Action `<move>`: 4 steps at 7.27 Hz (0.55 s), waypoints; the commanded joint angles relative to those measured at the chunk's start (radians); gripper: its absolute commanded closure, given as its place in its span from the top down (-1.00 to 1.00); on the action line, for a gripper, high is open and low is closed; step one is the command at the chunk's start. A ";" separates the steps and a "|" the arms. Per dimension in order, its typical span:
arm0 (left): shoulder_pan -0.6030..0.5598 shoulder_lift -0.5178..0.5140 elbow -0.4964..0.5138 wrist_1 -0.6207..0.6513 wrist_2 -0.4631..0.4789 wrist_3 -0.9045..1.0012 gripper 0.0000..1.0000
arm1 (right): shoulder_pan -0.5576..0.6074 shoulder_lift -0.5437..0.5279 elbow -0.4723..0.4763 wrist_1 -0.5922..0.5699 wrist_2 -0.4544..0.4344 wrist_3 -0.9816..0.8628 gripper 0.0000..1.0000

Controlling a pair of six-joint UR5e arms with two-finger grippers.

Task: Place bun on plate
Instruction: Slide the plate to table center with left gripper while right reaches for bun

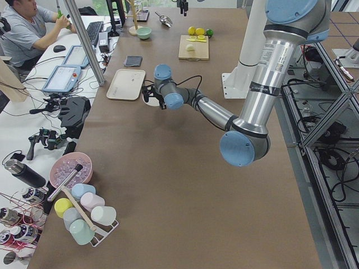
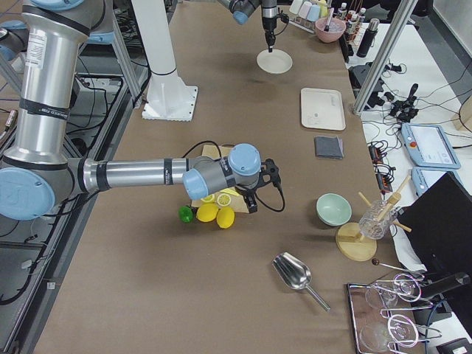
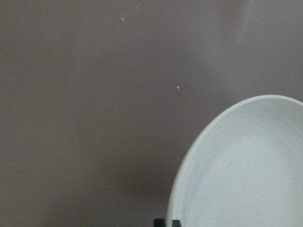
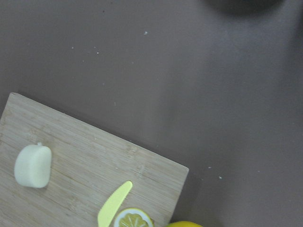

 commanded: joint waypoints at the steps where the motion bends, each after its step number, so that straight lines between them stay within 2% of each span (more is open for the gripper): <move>1: 0.170 -0.115 0.022 0.041 0.170 -0.140 -1.00 | -0.197 0.065 0.015 0.102 -0.124 0.301 0.98; 3: 0.264 -0.216 0.100 0.043 0.279 -0.249 -1.00 | -0.324 0.107 0.017 0.101 -0.216 0.373 0.96; 4: 0.283 -0.235 0.120 0.041 0.300 -0.265 -1.00 | -0.384 0.136 0.015 0.098 -0.247 0.440 0.96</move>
